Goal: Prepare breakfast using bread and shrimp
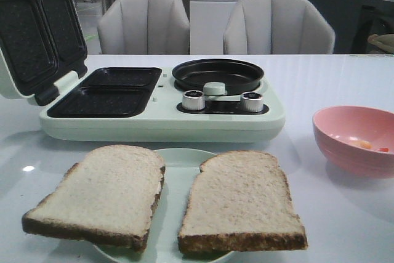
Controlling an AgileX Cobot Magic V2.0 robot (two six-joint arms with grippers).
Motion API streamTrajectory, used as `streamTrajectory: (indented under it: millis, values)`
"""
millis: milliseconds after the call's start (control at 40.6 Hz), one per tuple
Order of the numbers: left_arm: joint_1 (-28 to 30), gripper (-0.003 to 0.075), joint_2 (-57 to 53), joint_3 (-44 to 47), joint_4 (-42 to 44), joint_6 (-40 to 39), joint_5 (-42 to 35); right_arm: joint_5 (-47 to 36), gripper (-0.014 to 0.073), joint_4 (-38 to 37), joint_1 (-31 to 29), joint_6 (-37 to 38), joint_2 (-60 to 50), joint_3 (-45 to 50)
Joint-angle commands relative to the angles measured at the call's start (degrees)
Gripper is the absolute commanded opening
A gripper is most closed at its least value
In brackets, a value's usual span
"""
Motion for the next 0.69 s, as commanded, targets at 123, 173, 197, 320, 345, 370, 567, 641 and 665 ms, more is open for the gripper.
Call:
streamTrajectory:
  millis: [123,173,197,320,345,370,567,641,665]
  values:
    - [-0.36,0.0101,2.03,0.86,-0.39,-0.53,-1.91,-3.3,0.0036,-0.56,-0.23,-0.03,6.26,-0.06]
    - [-0.36,0.0102,2.03,1.36,-0.39,-0.53,-1.76,-3.35,0.0036,-0.56,-0.23,-0.03,7.29,0.35]
    - [-0.36,0.0102,2.03,1.65,-0.39,-0.53,-1.76,-3.47,0.0036,-0.64,-0.23,-0.03,7.53,0.51]
    - [-0.36,0.0116,2.07,2.02,-0.39,-0.53,-0.2,-5.21,0.0062,-0.98,-0.23,-0.72,8.74,1.01]
    - [-0.36,0.013,2.17,2.02,-0.39,-0.53,0.25,-5.59,0.0096,-0.98,-0.23,-1.19,8.74,1.12]
    - [-0.36,0.0157,2.16,2.02,-0.29,-0.53,0.68,-5.95,0.013,-0.98,-0.23,-1.58,8.74,1.12]
    - [-0.36,0.0476,2.16,2.02,0.05,-0.53,0.94,-6.48,0.0517,-0.93,-0.23,-2.58,8.94,1.12]
    - [-0.36,0.0531,2.16,2.02,0.05,-0.53,0.94,-6.48,0.0539,-0.93,-0.23,-2.58,9.13,1.12]
    - [-0.36,0.0532,2.16,2.02,0.05,-0.25,0.94,-6.48,0.0535,-0.93,-0.23,-2.58,9.42,1.12]
